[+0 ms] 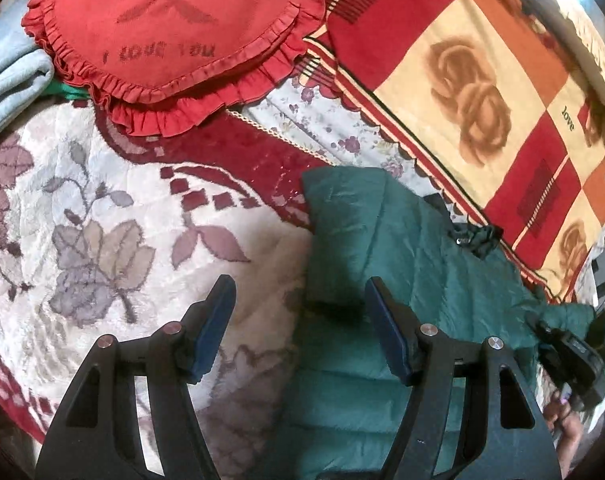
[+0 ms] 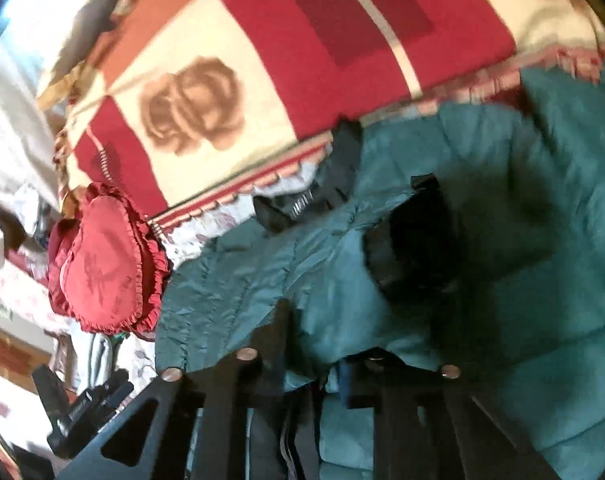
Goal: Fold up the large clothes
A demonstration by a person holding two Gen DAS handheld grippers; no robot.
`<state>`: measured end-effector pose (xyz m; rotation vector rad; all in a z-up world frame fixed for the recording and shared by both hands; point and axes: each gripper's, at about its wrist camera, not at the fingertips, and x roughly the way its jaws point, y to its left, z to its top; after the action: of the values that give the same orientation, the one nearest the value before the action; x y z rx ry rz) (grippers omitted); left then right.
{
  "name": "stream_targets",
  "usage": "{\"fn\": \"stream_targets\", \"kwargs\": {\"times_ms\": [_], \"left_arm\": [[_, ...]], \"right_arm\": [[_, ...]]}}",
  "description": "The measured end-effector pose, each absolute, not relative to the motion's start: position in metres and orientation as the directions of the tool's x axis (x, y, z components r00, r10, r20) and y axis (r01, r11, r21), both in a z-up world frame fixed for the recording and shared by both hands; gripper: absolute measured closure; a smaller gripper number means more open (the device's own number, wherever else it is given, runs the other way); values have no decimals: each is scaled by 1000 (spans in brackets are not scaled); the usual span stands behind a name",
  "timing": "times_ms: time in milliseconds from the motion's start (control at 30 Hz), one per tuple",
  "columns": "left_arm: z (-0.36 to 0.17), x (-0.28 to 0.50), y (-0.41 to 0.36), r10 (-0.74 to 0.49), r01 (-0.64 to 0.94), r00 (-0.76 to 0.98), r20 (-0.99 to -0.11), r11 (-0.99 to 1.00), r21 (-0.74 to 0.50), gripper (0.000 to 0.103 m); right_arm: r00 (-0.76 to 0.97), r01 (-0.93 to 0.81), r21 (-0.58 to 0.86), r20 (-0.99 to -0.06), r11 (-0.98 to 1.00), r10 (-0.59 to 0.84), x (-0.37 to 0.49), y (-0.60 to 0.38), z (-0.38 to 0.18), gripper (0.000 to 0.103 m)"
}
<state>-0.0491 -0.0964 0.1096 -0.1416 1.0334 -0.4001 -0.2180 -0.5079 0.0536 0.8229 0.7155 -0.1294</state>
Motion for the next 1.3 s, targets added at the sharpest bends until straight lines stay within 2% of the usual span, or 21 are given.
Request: {"fn": "stream_targets", "kwargs": {"times_ms": [167,267,333,367,400,433,467,500,600,733,867,1033,1133,1300], "left_arm": [[108,-47,-121,-398,281,454,-797,913,-296,36],[101,-47,-142,-396,293,449,-801,912,-286,36],[91,-46,-158,-370,302,448,-814,920,-252,36],[87,-45,-163,-358,305,448,-819,922,-237,36],[85,-44,-166,-352,308,448,-822,924,-228,36],[82,-43,-170,-347,310,447,-824,925,-221,36],[80,-43,-173,-346,312,448,-824,925,-218,36],[79,-42,-173,-346,312,451,-823,925,-218,36],[79,-40,-179,-346,310,467,-814,926,-216,36],[75,-39,-191,-327,319,484,-812,930,-185,36],[64,-40,-202,-300,331,486,-821,932,-145,36],[52,-41,-209,-262,354,502,-824,932,-81,35],[46,-40,-210,-271,363,494,-826,928,-88,31],[37,-37,-206,-283,345,484,-828,931,-116,30]], "right_arm": [[759,420,507,-651,753,16,-226,-527,70,89],[700,474,417,-713,776,-44,-213,-535,52,89],[610,520,377,-792,766,-25,-202,-542,29,89],[588,537,377,-809,755,-15,-202,-545,24,80],[581,554,382,-814,739,-15,-207,-547,21,60],[594,562,380,-803,735,-40,-215,-548,25,51],[594,575,352,-800,739,-81,-223,-547,31,37],[588,587,320,-800,743,-120,-228,-546,36,34],[637,551,320,-758,771,-142,-242,-540,61,34],[665,435,350,-746,829,-34,-220,-519,76,34],[640,377,256,-767,890,-50,-196,-493,68,34],[571,444,176,-811,879,-126,-171,-498,37,34],[518,484,185,-848,855,-110,-161,-510,12,35],[508,484,143,-849,864,-144,-165,-504,20,35]]}}
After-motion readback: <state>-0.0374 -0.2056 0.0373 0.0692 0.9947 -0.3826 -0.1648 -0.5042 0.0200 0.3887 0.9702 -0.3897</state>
